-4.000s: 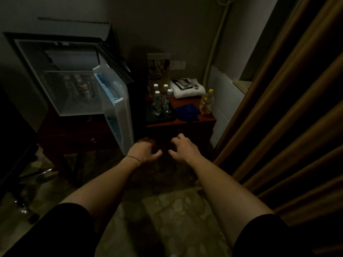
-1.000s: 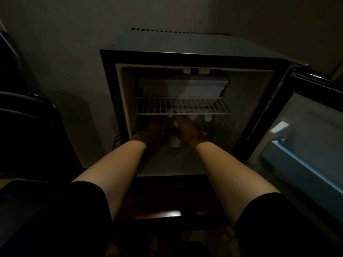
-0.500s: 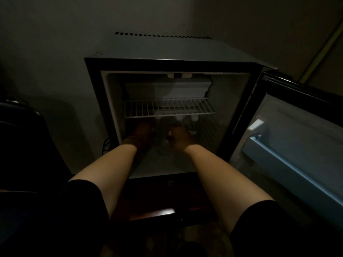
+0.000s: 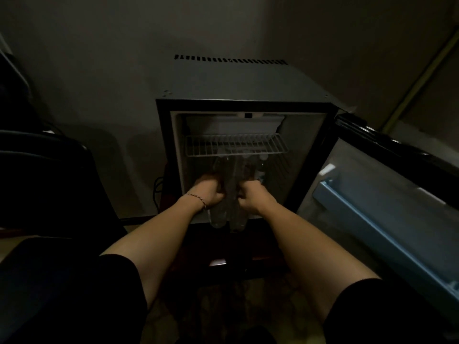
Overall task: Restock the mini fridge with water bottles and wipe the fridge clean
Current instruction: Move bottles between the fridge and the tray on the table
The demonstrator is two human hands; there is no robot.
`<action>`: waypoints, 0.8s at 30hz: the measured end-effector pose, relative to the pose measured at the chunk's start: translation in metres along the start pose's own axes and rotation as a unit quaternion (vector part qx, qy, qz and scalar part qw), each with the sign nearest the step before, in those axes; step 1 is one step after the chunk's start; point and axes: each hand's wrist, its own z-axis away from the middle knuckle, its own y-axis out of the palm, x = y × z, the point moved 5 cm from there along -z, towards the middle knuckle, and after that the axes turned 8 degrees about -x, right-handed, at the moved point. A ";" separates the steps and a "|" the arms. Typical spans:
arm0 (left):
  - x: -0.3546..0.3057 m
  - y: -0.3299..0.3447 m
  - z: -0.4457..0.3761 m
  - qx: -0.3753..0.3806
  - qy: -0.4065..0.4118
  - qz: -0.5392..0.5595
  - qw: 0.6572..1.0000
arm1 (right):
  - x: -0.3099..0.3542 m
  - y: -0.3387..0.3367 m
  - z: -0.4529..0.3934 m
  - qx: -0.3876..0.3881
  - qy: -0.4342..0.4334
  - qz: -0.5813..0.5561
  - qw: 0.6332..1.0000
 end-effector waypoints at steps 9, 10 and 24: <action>-0.048 -0.032 0.070 -0.047 0.020 -0.014 0.999 | 0.009 -0.048 0.074 -0.054 -0.067 0.063 0.994; -0.053 -0.034 0.079 -0.051 0.014 -0.017 0.998 | 0.009 -0.052 0.083 -0.057 -0.075 0.057 0.994; -0.125 -0.007 0.230 -0.065 -0.042 -0.057 0.995 | -0.027 -0.067 0.258 -0.053 -0.115 0.012 0.992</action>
